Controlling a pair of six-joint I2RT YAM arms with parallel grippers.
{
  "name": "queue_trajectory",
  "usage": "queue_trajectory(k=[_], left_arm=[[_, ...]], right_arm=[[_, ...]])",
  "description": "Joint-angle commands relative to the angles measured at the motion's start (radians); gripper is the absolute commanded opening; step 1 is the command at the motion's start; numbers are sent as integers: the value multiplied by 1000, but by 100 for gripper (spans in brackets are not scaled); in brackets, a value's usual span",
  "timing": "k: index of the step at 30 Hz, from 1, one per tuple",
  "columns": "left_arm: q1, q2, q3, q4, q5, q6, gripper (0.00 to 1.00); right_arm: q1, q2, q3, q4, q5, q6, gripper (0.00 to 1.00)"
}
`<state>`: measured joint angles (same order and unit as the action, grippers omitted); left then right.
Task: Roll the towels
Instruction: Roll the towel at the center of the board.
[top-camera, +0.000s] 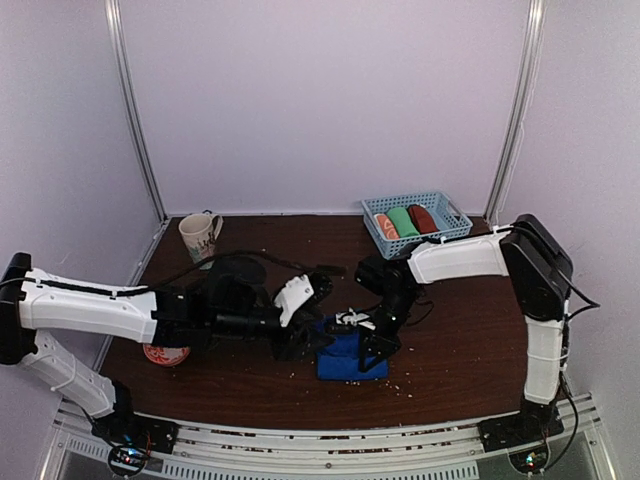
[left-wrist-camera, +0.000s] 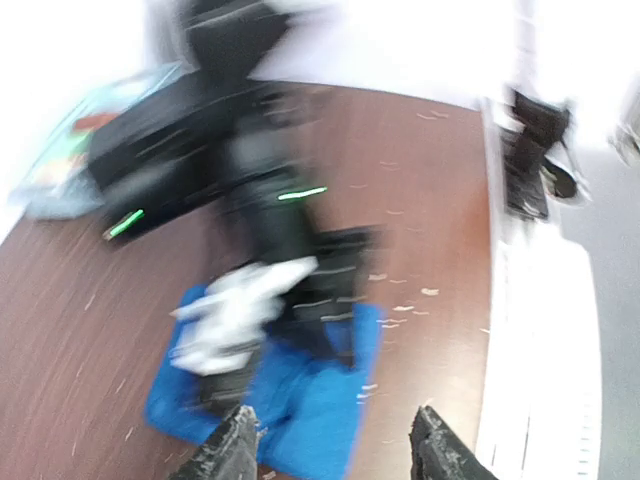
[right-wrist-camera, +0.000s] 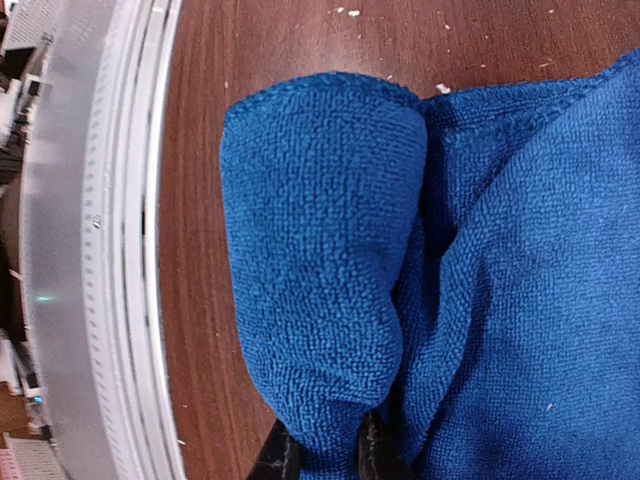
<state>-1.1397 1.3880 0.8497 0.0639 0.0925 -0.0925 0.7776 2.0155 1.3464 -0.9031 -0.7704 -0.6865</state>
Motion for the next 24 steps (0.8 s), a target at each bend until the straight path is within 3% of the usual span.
queue_trajectory(k=[1, 6, 20, 22, 24], left_arm=[[-99, 75, 86, -46, -95, 224, 50], [-120, 261, 221, -212, -119, 273, 43], [-145, 474, 272, -211, -260, 424, 52], [-147, 508, 284, -196, -293, 434, 60], [-149, 534, 292, -184, -329, 444, 61]], right_arm=[[-38, 166, 109, -204, -66, -15, 3], [-53, 238, 178, -251, -77, -17, 3], [-58, 253, 169, -240, -88, -9, 3], [-58, 256, 169, -245, -90, -15, 3], [-57, 256, 168, -249, -92, -18, 3]])
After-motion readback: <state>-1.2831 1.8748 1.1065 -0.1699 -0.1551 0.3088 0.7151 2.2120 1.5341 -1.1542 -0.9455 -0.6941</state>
